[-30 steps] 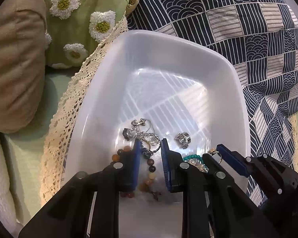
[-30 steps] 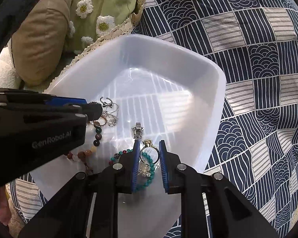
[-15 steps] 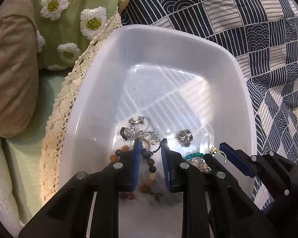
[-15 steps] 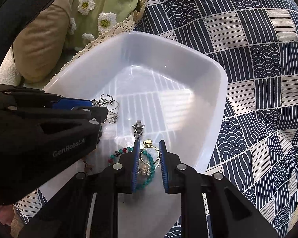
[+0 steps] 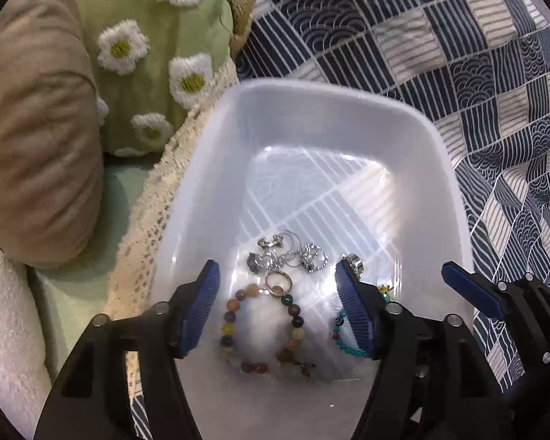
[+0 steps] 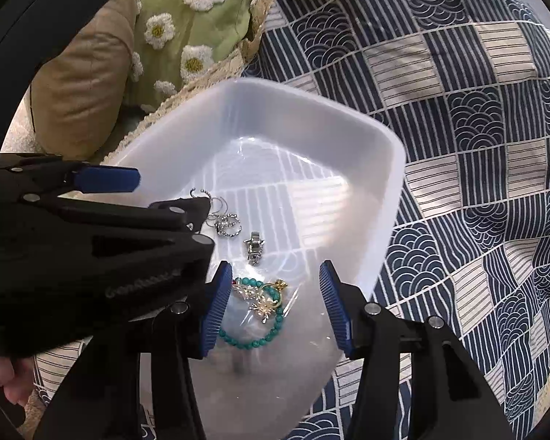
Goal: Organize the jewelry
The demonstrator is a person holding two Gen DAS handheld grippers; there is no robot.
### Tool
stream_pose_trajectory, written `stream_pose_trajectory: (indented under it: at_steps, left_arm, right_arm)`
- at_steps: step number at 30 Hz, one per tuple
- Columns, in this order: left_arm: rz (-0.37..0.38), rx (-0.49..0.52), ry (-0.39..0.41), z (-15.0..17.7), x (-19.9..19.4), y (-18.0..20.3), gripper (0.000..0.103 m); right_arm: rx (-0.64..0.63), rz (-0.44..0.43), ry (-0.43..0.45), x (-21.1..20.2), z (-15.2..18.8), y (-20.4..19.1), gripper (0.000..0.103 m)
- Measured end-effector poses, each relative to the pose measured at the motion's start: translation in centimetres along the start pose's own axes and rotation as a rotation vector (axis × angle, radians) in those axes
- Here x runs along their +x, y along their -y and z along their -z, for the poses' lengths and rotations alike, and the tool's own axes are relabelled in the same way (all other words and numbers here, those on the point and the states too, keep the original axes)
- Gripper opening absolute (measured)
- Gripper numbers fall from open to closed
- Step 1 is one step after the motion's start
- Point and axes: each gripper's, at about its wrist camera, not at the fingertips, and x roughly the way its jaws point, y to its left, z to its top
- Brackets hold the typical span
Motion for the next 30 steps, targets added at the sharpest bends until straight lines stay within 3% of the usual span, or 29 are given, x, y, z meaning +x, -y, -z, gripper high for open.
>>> stream_pose_trajectory:
  at_steps: [3, 6, 9, 14, 24, 30]
  left_arm:
    - [0.014, 0.024, 0.077, 0.0, -2.1, 0.3, 0.087]
    - [-0.019, 0.065, 0.176, 0.3, -4.8, 0.8, 0.088]
    - [-0.012, 0.084, 0.208, 0.9, -6.4, 1.2, 0.089]
    - [-0.009, 0.150, 0.230, 2.0, -7.8, 2.5, 0.090]
    - [-0.192, 0.132, 0.213, 4.0, -7.3, 2.5, 0.091]
    - [-0.208, 0.128, 0.196, 4.3, -7.0, 1.8, 0.091]
  right_arm:
    - [0.000, 0.026, 0.046, -1.7, 0.0, 0.5, 0.065]
    - [0.000, 0.043, 0.085, -3.1, 0.3, 0.9, 0.078]
    - [-0.008, 0.073, 0.116, -4.3, 1.1, 1.3, 0.085]
    - [-0.026, 0.103, 0.111, -5.3, 2.9, 1.4, 0.089]
    - [0.008, 0.103, 0.113, -5.7, 3.8, 1.3, 0.089]
    - [0.029, 0.094, 0.108, -5.9, 4.3, 1.5, 0.089]
